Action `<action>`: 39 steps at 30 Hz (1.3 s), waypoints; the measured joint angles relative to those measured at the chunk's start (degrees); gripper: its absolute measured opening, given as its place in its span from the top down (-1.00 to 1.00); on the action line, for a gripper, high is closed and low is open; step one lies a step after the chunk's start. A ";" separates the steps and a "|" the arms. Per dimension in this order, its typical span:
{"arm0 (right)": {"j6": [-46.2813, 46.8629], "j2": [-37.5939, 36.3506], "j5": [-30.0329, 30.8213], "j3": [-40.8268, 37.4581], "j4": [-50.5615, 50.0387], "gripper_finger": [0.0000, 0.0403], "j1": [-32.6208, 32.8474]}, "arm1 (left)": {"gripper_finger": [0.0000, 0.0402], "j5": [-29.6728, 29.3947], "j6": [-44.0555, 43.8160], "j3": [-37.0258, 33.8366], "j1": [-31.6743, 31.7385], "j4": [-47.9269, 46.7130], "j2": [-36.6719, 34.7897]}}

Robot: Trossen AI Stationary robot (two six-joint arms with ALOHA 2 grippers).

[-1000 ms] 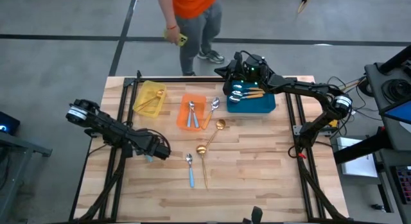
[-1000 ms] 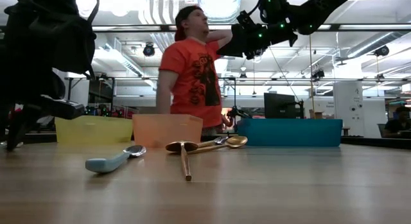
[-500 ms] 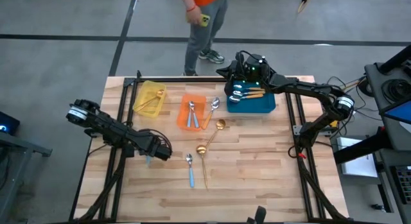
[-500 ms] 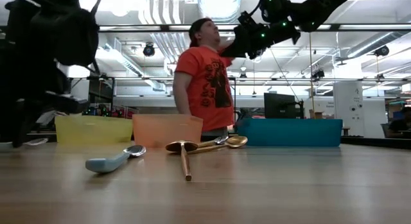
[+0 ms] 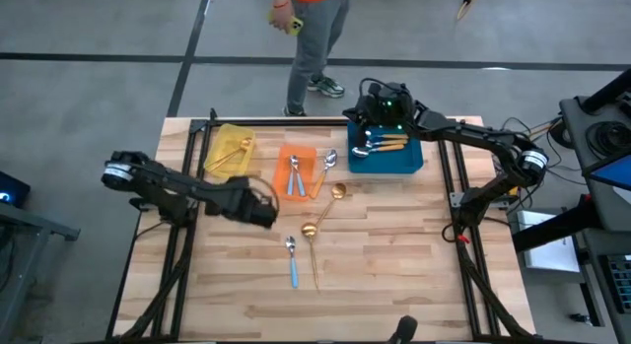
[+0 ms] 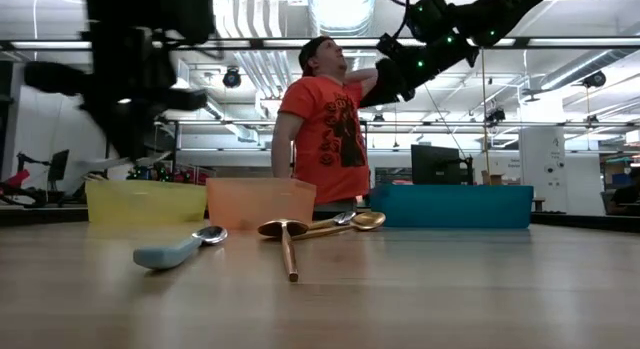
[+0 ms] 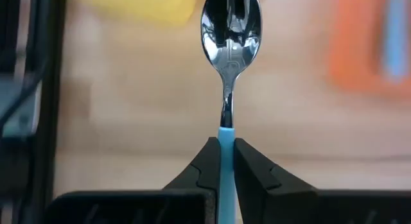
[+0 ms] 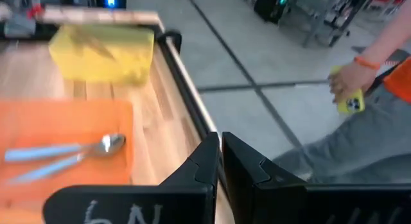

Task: Sort silverware by color (type)
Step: Put the blue spoon into the orange bin

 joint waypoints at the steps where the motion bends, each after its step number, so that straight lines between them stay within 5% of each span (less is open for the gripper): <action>1: -1.03 0.00 0.04 0.00 -1.36 0.94 -0.01 | 0.96 -1.19 2.61 1.25 1.41 -0.04 -0.01; 8: -3.53 -0.03 -0.09 0.00 -7.18 0.94 -0.29 | 0.96 -7.49 23.05 10.25 11.88 2.11 -0.02; 17: -1.73 -0.61 -0.01 0.00 -13.50 0.94 -3.67 | 0.96 -7.28 44.35 13.90 22.13 15.45 -0.02; 39: -1.04 -2.05 -0.27 -0.55 -13.34 0.94 -5.01 | 0.95 -1.25 57.16 13.13 28.06 40.58 11.40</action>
